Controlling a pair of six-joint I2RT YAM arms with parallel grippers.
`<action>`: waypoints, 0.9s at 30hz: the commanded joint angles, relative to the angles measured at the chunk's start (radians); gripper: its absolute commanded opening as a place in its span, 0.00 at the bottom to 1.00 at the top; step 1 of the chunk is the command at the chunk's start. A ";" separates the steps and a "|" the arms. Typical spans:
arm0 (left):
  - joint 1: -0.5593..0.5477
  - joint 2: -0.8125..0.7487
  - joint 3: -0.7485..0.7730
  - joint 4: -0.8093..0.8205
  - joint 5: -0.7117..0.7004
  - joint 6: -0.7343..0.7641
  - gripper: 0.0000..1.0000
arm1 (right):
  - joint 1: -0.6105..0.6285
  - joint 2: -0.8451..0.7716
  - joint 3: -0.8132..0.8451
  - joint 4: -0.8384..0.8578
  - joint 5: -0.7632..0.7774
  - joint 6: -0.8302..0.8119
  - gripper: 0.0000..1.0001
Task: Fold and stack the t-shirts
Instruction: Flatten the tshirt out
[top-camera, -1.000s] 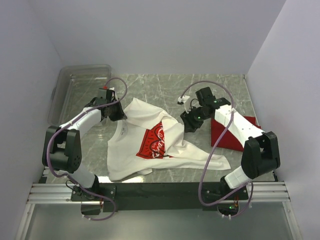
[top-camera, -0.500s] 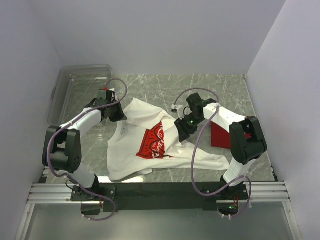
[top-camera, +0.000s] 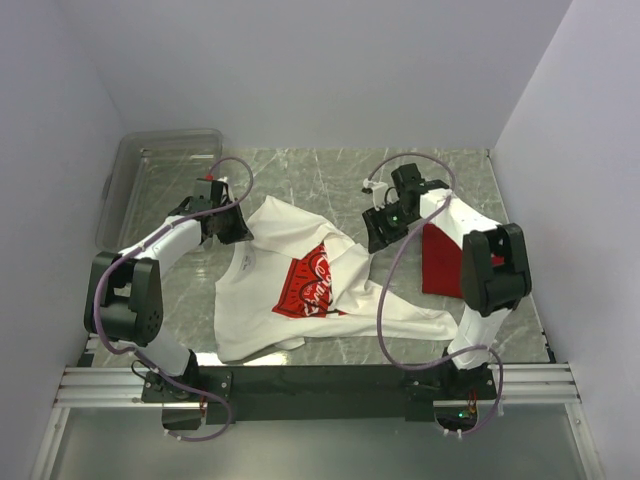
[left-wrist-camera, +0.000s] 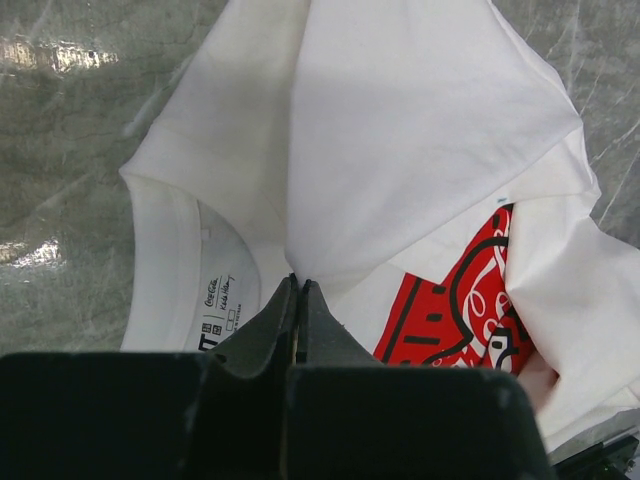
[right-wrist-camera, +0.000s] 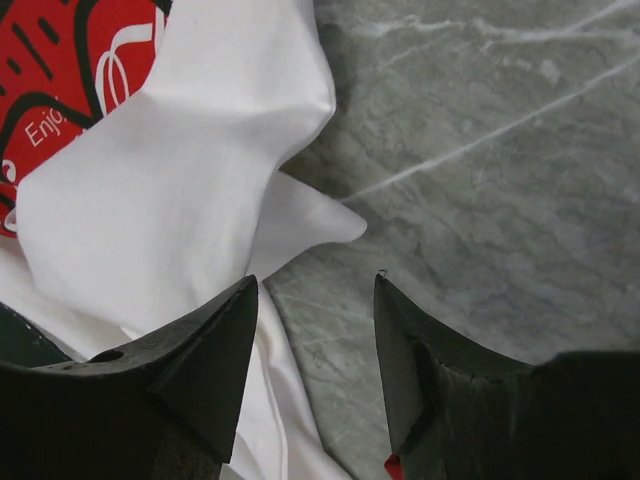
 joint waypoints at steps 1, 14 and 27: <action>0.005 -0.032 -0.005 0.028 0.025 0.021 0.01 | 0.005 0.069 0.062 -0.023 -0.026 -0.005 0.57; 0.010 -0.026 -0.005 0.036 0.046 0.020 0.01 | 0.005 0.231 0.169 -0.089 -0.092 -0.017 0.59; 0.016 -0.037 -0.008 0.035 0.037 0.024 0.01 | -0.010 0.092 0.137 -0.087 -0.126 -0.066 0.00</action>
